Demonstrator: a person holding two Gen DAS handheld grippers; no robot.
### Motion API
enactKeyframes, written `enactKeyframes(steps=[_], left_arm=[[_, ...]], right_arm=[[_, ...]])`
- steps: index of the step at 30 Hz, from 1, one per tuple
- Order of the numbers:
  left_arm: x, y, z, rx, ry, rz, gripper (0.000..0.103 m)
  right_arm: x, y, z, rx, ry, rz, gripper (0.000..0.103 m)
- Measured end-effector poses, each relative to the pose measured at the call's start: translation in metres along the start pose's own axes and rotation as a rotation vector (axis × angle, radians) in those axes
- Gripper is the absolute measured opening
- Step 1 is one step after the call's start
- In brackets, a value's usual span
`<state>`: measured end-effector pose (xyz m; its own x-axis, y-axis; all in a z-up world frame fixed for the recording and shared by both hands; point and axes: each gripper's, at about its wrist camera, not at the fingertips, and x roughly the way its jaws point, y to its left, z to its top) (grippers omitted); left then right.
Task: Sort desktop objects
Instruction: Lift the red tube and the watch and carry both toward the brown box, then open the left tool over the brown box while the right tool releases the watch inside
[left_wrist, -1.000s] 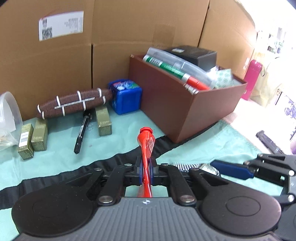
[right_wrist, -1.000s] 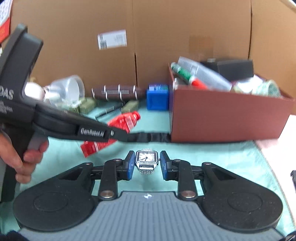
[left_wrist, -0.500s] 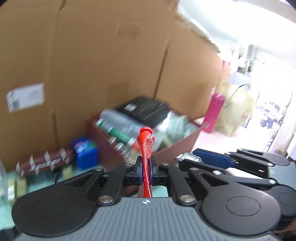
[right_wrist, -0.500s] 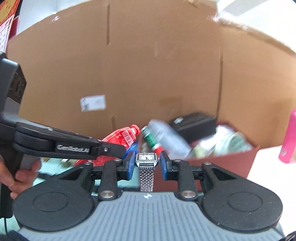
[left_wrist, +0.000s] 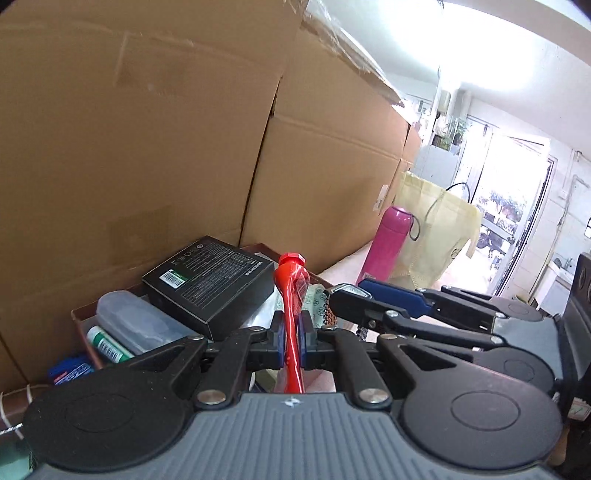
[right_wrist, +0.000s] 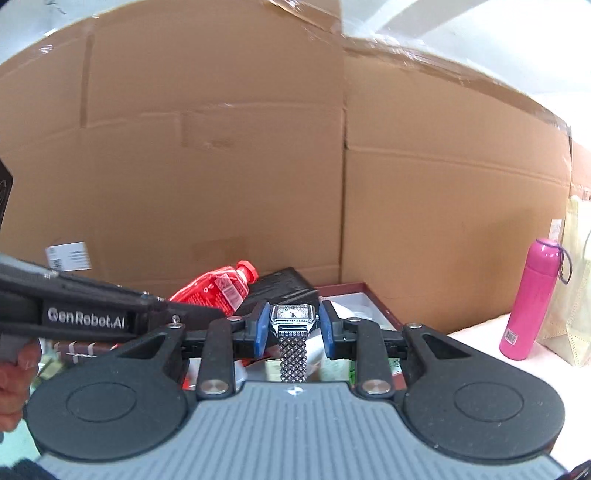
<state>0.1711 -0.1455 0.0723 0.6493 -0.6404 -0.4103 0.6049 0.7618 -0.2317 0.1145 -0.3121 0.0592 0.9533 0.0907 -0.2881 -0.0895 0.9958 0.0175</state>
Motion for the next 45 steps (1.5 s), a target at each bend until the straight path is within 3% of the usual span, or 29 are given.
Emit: enactKeyframes(steps=[8,16,21,23,25,26,27,29,31,37,45], left_arm=[[0.045,0.018,0.001,-0.009,0.012,-0.017,0.006],[0.057,0.028,-0.007,-0.019,0.018,-0.023,0.006],[0.055,0.029,-0.006,-0.013,0.001,-0.023,0.007],[0.054,0.032,-0.006,-0.031,-0.004,-0.007,0.019],[0.051,0.037,-0.008,-0.059,-0.019,0.007,0.046],[0.048,0.040,-0.008,-0.078,-0.027,-0.006,0.054],[0.045,0.043,-0.009,-0.097,-0.033,-0.032,0.071],[0.038,0.042,-0.010,-0.111,-0.050,-0.036,0.079],[0.034,0.037,-0.011,-0.087,-0.061,-0.016,0.091],[0.019,0.027,-0.015,-0.034,-0.077,0.023,0.096],[0.009,0.019,-0.022,-0.031,-0.057,0.090,0.098]], right_arm=[[0.048,-0.022,-0.005,0.046,0.032,-0.007,0.028],[0.078,-0.029,-0.029,0.066,0.095,-0.003,0.028],[0.082,-0.032,-0.031,0.062,0.078,0.007,0.029],[0.079,-0.031,-0.032,0.045,0.058,-0.012,0.034],[0.076,-0.036,-0.033,0.060,0.042,-0.027,0.046],[0.074,-0.039,-0.034,0.071,0.038,-0.029,0.049],[0.073,-0.040,-0.035,0.075,0.039,-0.028,0.055],[0.070,-0.041,-0.037,0.066,0.037,-0.041,0.064],[0.069,-0.039,-0.039,0.045,0.034,-0.056,0.086],[0.070,-0.028,-0.039,-0.005,0.040,-0.052,0.096],[0.040,-0.008,-0.034,-0.043,0.048,-0.060,0.101]])
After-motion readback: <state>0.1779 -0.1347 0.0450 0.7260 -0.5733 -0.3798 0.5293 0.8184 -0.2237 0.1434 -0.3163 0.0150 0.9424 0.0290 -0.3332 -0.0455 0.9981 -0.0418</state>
